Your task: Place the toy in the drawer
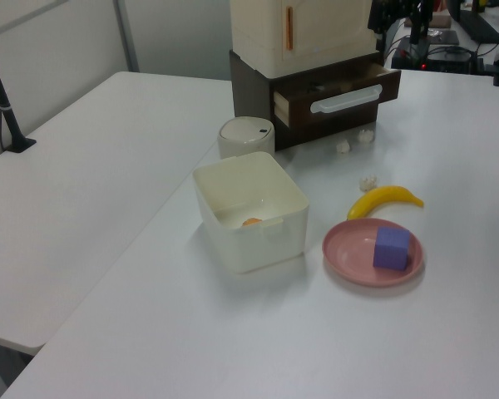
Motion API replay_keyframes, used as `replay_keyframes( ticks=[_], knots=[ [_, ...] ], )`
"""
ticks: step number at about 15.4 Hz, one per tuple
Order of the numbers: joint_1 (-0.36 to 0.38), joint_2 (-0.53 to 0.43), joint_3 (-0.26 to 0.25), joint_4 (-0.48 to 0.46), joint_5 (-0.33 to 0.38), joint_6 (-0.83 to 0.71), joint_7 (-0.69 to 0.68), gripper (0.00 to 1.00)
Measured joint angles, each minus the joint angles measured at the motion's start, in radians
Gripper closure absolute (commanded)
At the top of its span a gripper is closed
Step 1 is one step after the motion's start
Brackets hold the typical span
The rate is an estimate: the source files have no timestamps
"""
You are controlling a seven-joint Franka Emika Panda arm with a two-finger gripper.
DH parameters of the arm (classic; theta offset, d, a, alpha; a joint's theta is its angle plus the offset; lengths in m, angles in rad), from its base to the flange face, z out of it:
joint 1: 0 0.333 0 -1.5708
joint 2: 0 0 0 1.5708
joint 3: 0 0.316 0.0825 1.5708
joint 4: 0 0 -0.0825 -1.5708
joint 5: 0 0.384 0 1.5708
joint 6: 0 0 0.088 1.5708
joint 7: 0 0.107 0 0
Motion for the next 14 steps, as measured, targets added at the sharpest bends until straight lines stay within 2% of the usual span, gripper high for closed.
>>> replay_keyframes(
  ticks=[2,4,9,14],
  knots=[
    [0.006,-0.009,0.048,0.001,-0.036,-0.011,-0.045,0.00],
    [0.009,-0.014,0.072,0.001,-0.050,0.000,-0.073,0.00],
    [0.009,-0.004,0.087,-0.017,-0.050,0.167,-0.171,0.00],
    [0.010,0.001,0.095,-0.031,-0.050,0.176,-0.255,0.00]
  ],
)
